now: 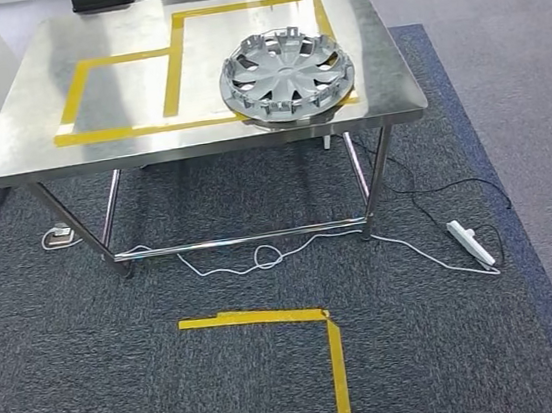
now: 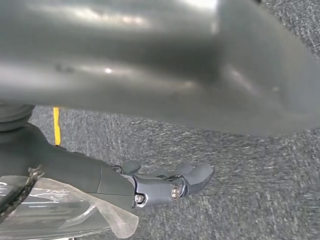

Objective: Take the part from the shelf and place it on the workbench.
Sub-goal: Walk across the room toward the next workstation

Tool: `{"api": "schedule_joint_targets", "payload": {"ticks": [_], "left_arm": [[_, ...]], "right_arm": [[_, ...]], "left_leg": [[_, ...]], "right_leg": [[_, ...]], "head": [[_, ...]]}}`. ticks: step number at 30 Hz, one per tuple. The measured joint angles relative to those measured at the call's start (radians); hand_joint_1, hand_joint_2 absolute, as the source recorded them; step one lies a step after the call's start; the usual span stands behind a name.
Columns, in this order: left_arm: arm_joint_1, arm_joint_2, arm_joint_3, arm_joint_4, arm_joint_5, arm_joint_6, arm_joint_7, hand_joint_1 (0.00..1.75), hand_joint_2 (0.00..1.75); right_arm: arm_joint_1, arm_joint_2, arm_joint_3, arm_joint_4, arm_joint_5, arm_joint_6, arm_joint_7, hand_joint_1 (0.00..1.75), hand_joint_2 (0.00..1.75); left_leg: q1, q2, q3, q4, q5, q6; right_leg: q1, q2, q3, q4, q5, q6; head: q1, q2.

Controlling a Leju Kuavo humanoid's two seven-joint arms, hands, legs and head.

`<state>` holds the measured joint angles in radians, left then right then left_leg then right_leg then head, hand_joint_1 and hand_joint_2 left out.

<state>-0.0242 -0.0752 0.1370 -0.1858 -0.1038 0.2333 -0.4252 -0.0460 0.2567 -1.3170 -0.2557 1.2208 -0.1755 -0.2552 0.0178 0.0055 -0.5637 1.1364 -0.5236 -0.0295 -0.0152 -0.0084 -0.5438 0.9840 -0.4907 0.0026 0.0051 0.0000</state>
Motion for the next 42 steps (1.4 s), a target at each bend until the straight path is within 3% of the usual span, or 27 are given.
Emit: {"api": "schedule_joint_targets", "payload": {"ticks": [2, 5, 6, 8, 10, 11, 12, 13, 15, 17, 19, 21, 22, 23, 25, 26, 27, 28, 30, 31, 33, 34, 36, 38, 40, 41, 42], "left_arm": [[0.0, 0.0, 0.0, 0.0, 0.0, 0.0, -0.001, 0.0, 0.0], [0.0, -0.002, 0.002, 0.0, 0.001, 0.0, -0.002, 0.0, 0.0], [0.0, -0.002, 0.003, 0.0, 0.001, 0.001, -0.003, 0.0, 0.0], [-0.002, -0.002, 0.006, 0.0, 0.004, 0.002, -0.007, 0.0, 0.0], [-0.002, -0.001, 0.012, 0.0, 0.008, 0.003, -0.012, 0.0, 0.0], [-0.002, -0.001, 0.014, 0.0, 0.01, 0.003, -0.014, 0.0, 0.0], [-0.002, -0.001, 0.016, 0.0, 0.01, 0.003, -0.016, 0.0, 0.0], [-0.002, -0.001, 0.019, 0.0, 0.012, 0.003, -0.016, 0.0, 0.0], [-0.002, -0.002, 0.025, 0.0, 0.015, 0.003, -0.017, 0.0, 0.0], [-0.001, -0.003, 0.03, 0.0, 0.018, 0.004, -0.018, 0.0, 0.0], [0.0, -0.003, 0.035, 0.0, 0.02, 0.005, -0.021, 0.0, 0.0], [0.003, -0.002, 0.041, 0.0, 0.021, 0.007, -0.023, 0.0, 0.0], [0.007, -0.001, 0.044, 0.001, 0.021, 0.007, -0.024, 0.0, 0.0], [0.01, 0.0, 0.046, 0.001, 0.021, 0.008, -0.024, 0.0, 0.0], [0.014, 0.0, 0.05, 0.001, 0.021, 0.009, -0.024, 0.0, 0.0], [0.014, 0.0, 0.052, 0.001, 0.021, 0.01, -0.024, 0.0, 0.0], [0.014, 0.001, 0.054, 0.001, 0.021, 0.011, -0.024, 0.0, 0.0], [0.014, 0.001, 0.056, 0.001, 0.021, 0.013, -0.024, 0.0, 0.0], [0.014, 0.002, 0.059, 0.001, 0.022, 0.014, -0.025, 0.0, 0.0], [0.013, 0.003, 0.061, 0.001, 0.022, 0.014, -0.026, 0.0, 0.0], [0.012, 0.003, 0.064, 0.001, 0.023, 0.014, -0.027, 0.0, 0.0], [0.012, 0.003, 0.065, 0.001, 0.023, 0.014, -0.028, 0.0, 0.0], [0.014, 0.003, 0.066, 0.001, 0.023, 0.015, -0.028, 0.0, 0.0], [0.015, 0.002, 0.069, 0.001, 0.023, 0.015, -0.028, 0.0, 0.0], [0.014, 0.002, 0.072, 0.001, 0.023, 0.016, -0.029, 0.0, 0.0], [0.014, 0.002, 0.074, 0.001, 0.023, 0.016, -0.029, 0.0, 0.0], [0.014, 0.002, 0.074, 0.001, 0.022, 0.016, -0.029, 0.0, 0.0]], "right_arm": [[-0.002, 0.0, 0.004, 0.001, 0.0, 0.0, 0.0, 0.0, 0.0], [-0.001, 0.0, 0.008, 0.002, 0.003, 0.002, -0.002, 0.0, 0.0], [0.001, 0.0, 0.01, 0.002, 0.005, 0.003, -0.003, 0.0, 0.0], [0.002, 0.0, 0.013, 0.003, 0.008, 0.006, -0.007, 0.0, 0.0], [0.001, -0.001, 0.017, 0.004, 0.014, 0.009, -0.01, 0.0, 0.0], [0.001, -0.002, 0.018, 0.004, 0.017, 0.01, -0.012, 0.0, 0.0], [0.001, -0.002, 0.02, 0.004, 0.021, 0.012, -0.015, 0.0, 0.0], [0.001, -0.003, 0.022, 0.004, 0.024, 0.014, -0.018, 0.0, 0.0], [0.0, -0.004, 0.028, 0.004, 0.031, 0.018, -0.022, 0.0, 0.0], [-0.003, -0.007, 0.036, 0.004, 0.038, 0.02, -0.024, 0.0, 0.0], [-0.006, -0.009, 0.042, 0.004, 0.044, 0.023, -0.027, 0.0, 0.0], [-0.003, -0.009, 0.046, 0.006, 0.049, 0.027, -0.031, 0.0, 0.0], [-0.002, -0.009, 0.048, 0.007, 0.052, 0.029, -0.033, 0.0, 0.0], [0.0, -0.009, 0.05, 0.008, 0.055, 0.032, -0.035, 0.0, 0.0], [0.003, -0.01, 0.057, 0.009, 0.06, 0.036, -0.038, 0.0, 0.0], [0.004, -0.01, 0.059, 0.009, 0.062, 0.038, -0.039, 0.0, 0.0], [0.005, -0.009, 0.062, 0.009, 0.063, 0.038, -0.039, 0.0, 0.0], [0.005, -0.009, 0.063, 0.009, 0.063, 0.038, -0.039, 0.0, 0.0], [0.006, -0.009, 0.066, 0.009, 0.066, 0.037, -0.041, 0.0, 0.0], [0.007, -0.009, 0.068, 0.009, 0.068, 0.037, -0.042, 0.0, 0.0], [0.008, -0.008, 0.07, 0.009, 0.071, 0.036, -0.046, 0.0, 0.0], [0.009, -0.008, 0.071, 0.009, 0.072, 0.036, -0.047, 0.0, 0.0], [0.012, -0.008, 0.073, 0.009, 0.073, 0.036, -0.049, 0.0, 0.0], [0.015, -0.008, 0.076, 0.009, 0.074, 0.036, -0.05, 0.0, 0.0], [0.016, -0.008, 0.077, 0.009, 0.079, 0.037, -0.051, 0.0, 0.0], [0.016, -0.008, 0.079, 0.009, 0.082, 0.037, -0.052, 0.0, 0.0], [0.015, -0.008, 0.081, 0.009, 0.085, 0.038, -0.053, 0.0, 0.0]], "left_leg": [[0.0, -0.01, 0.063, -0.102, 0.0, 0.003], [-0.003, -0.012, 0.059, -0.125, -0.001, 0.022], [-0.003, -0.009, 0.051, -0.125, 0.006, 0.033], [-0.003, -0.002, 0.029, -0.127, 0.025, 0.056], [-0.009, 0.003, 0.002, -0.126, 0.048, 0.066], [-0.013, 0.005, -0.014, -0.126, 0.06, 0.068], [-0.017, 0.007, -0.029, -0.125, 0.072, 0.069], [-0.02, 0.008, -0.044, -0.125, 0.083, 0.07], [-0.026, 0.01, -0.071, -0.124, 0.107, 0.069], [-0.031, 0.01, -0.088, -0.124, 0.131, 0.064], [-0.029, 0.011, -0.092, -0.131, 0.156, 0.053], [-0.025, 0.009, -0.097, -0.14, 0.17, 0.04], [-0.023, 0.007, -0.102, -0.13, 0.147, 0.034], [-0.022, 0.004, -0.11, -0.102, 0.101, 0.027], [-0.015, 0.002, -0.125, 0.013, -0.021, 0.016], [-0.013, 0.002, -0.129, 0.078, -0.057, 0.011], [-0.011, 0.002, -0.125, 0.127, -0.063, 0.008], [-0.009, 0.002, -0.11, 0.151, -0.044, 0.005], [-0.006, 0.002, -0.034, 0.099, 0.014, 0.002], [-0.006, 0.0, 0.025, 0.028, 0.018, 0.002], [-0.008, -0.003, 0.121, -0.113, -0.019, 0.012], [-0.011, -0.005, 0.139, -0.15, -0.035, 0.02], [-0.014, -0.001, 0.126, -0.161, -0.026, 0.039], [-0.012, 0.005, 0.1, -0.163, 0.0, 0.058], [-0.013, 0.008, 0.065, -0.162, 0.029, 0.068], [-0.014, 0.009, 0.045, -0.161, 0.044, 0.069], [-0.015, 0.008, 0.024, -0.16, 0.06, 0.068]], "right_leg": [[0.001, 0.005, -0.02, 0.018, 0.006, 0.01], [0.001, 0.011, -0.037, 0.026, 0.021, 0.031], [0.0, 0.012, -0.044, 0.033, 0.011, 0.037], [-0.002, 0.011, -0.069, 0.092, -0.057, 0.044], [-0.001, 0.01, -0.101, 0.212, -0.15, 0.046], [0.0, 0.01, -0.108, 0.267, -0.173, 0.045], [0.001, 0.01, -0.104, 0.298, -0.171, 0.043], [0.003, 0.01, -0.085, 0.297, -0.147, 0.039], [0.01, 0.009, 0.002, 0.2, -0.089, 0.023], [0.02, 0.006, 0.113, 0.041, -0.089, 0.006], [0.028, 0.005, 0.159, -0.045, -0.104, -0.002], [0.028, 0.004, 0.144, -0.054, -0.081, -0.01], [0.026, 0.003, 0.132, -0.056, -0.067, -0.016], [0.023, 0.001, 0.117, -0.058, -0.05, -0.022], [0.021, 0.0, 0.082, -0.056, -0.02, -0.029], [0.021, -0.001, 0.065, -0.052, -0.006, -0.028], [0.02, -0.001, 0.045, -0.047, 0.007, -0.026], [0.019, -0.002, 0.024, -0.039, 0.02, -0.024], [0.016, -0.002, -0.023, -0.016, 0.041, -0.016], [0.016, -0.001, -0.043, -0.003, 0.049, -0.011], [0.016, 0.0, -0.069, 0.015, 0.065, 0.001], [0.016, 0.0, -0.076, 0.018, 0.075, 0.006], [0.013, 0.001, -0.085, 0.018, 0.09, 0.017], [0.01, 0.005, -0.104, 0.05, 0.036, 0.028], [0.009, 0.006, -0.133, 0.156, -0.077, 0.036], [0.008, 0.006, -0.144, 0.222, -0.118, 0.038], [0.008, 0.006, -0.145, 0.276, -0.132, 0.039]], "head": [[0.001, 0.0], [0.001, 0.0], [0.002, 0.0], [0.005, 0.0], [0.008, 0.0], [0.008, 0.0], [0.008, 0.0], [0.008, 0.0], [0.008, 0.0], [0.007, 0.0], [0.009, 0.0], [0.014, 0.0], [0.013, 0.0], [0.01, 0.0], [0.003, 0.0], [0.002, 0.0], [0.003, 0.0], [0.003, 0.0], [0.002, 0.0], [0.002, 0.0], [0.001, 0.0], [0.001, 0.0], [0.001, 0.0], [0.003, 0.0], [0.006, 0.0], [0.006, 0.0], [0.006, 0.0]]}}
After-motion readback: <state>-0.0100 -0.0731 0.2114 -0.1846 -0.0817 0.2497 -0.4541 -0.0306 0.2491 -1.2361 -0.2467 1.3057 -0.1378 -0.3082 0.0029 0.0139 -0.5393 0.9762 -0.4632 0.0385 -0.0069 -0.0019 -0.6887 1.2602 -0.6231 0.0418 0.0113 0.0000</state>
